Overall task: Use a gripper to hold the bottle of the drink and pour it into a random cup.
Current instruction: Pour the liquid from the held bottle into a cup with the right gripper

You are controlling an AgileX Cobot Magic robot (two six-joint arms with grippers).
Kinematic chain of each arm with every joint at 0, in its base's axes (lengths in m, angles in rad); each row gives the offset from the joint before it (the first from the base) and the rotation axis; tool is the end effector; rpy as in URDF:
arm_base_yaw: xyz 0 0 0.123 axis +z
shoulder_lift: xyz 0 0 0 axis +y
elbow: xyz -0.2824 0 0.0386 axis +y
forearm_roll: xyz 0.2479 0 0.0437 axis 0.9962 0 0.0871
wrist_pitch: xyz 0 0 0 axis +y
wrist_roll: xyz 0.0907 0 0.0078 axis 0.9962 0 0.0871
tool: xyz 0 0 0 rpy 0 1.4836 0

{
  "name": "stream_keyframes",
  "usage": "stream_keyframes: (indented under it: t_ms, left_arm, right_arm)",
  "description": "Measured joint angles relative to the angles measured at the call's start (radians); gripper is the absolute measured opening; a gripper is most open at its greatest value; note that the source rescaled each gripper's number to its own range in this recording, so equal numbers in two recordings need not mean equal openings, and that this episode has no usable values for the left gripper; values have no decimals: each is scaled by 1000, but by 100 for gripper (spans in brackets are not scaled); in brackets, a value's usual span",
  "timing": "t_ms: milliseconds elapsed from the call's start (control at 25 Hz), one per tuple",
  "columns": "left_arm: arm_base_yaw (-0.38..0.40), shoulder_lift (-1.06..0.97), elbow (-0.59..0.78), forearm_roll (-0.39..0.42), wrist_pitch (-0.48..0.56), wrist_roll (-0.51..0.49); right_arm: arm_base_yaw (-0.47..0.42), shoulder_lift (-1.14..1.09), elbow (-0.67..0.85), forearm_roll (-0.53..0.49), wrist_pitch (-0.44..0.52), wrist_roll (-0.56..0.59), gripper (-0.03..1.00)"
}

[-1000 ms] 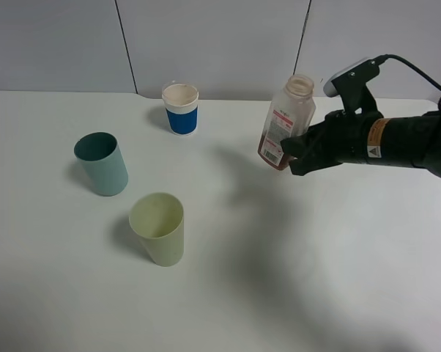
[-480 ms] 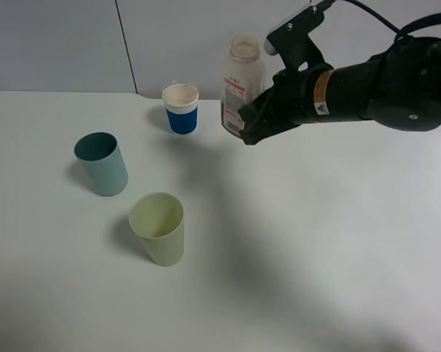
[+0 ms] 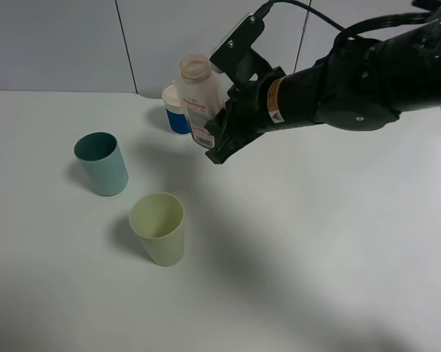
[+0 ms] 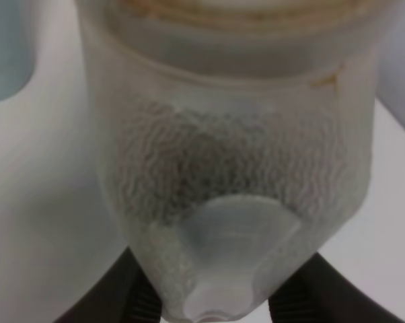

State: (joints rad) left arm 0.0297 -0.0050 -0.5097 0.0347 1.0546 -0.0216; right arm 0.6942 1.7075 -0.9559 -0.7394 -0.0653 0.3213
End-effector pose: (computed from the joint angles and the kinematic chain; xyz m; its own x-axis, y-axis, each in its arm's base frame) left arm -0.0066 0.0026 0.2804 -0.4367 -0.0174 -0.8994 -0.0588 0.9982 0.0092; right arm 0.2756 0.2345 0.2075 -0.1360 -0.6397 -0.7565 -0.7895 0.5313 -0.3073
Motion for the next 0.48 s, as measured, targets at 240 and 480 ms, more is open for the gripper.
stream_keyframes:
  t_ms: [240, 480]
  left_arm:
    - [0, 0, 0, 0, 0, 0]
    - [0, 0, 0, 0, 0, 0]
  right_arm:
    - [46, 30, -15, -36, 17, -66, 0]
    - [52, 31, -15, -108, 25, -96, 0]
